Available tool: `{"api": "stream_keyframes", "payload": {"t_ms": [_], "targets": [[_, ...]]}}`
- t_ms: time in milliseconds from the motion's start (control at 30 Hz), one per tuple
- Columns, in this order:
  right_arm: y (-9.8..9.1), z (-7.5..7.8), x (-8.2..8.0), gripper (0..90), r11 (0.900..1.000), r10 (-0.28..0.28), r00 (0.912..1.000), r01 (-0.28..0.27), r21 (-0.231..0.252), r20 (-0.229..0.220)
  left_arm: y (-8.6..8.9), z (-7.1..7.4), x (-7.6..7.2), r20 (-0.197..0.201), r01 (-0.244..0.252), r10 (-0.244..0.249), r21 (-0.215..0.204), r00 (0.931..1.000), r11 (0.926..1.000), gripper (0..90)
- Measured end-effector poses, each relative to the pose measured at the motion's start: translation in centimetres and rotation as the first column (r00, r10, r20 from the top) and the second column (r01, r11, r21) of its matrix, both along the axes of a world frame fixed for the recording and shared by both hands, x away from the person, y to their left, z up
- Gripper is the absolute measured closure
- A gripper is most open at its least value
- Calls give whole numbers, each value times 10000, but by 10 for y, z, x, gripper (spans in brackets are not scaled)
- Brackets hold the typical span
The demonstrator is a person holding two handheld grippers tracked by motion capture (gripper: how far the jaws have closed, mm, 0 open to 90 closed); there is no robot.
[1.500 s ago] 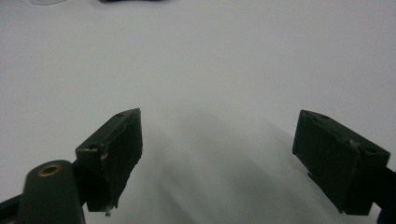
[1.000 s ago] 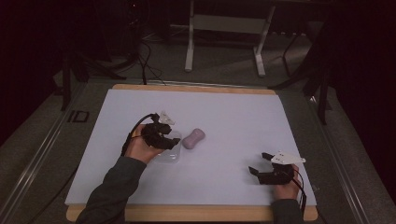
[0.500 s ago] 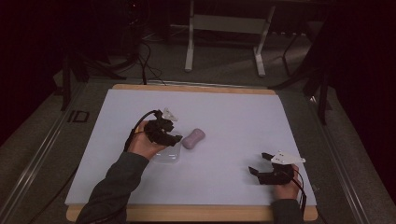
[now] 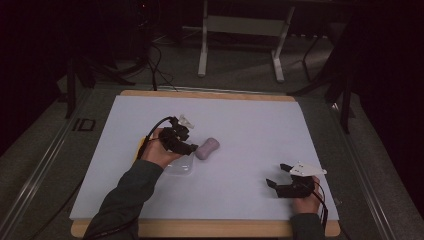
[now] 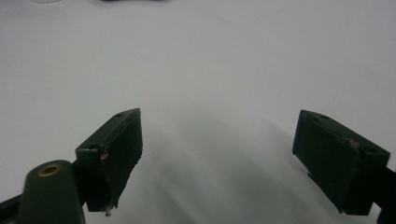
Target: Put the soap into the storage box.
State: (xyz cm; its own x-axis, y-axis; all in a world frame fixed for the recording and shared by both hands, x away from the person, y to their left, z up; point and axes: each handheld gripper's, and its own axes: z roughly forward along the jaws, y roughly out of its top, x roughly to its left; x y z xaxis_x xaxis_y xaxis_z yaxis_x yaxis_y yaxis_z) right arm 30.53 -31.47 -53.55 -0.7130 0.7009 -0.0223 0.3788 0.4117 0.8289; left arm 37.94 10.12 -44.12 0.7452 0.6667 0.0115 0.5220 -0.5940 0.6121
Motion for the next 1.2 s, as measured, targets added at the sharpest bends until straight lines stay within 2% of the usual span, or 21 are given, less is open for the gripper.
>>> {"api": "stream_keyframes", "payload": {"t_ms": [133,967,1200], "targets": [[0,0,0,157,10000,7,10000,-7,-24,13,-3,-3,1,-104,1,-2,-45,9999,10000,464],[1,0,0,157,10000,50,10000,-50,-85,3,-21,-14,16,-719,60,-19,565,9974,9984,456],[1,0,0,157,9999,56,10000,-56,-98,-9,-23,-13,21,-831,12,32,526,9965,9986,450]]}}
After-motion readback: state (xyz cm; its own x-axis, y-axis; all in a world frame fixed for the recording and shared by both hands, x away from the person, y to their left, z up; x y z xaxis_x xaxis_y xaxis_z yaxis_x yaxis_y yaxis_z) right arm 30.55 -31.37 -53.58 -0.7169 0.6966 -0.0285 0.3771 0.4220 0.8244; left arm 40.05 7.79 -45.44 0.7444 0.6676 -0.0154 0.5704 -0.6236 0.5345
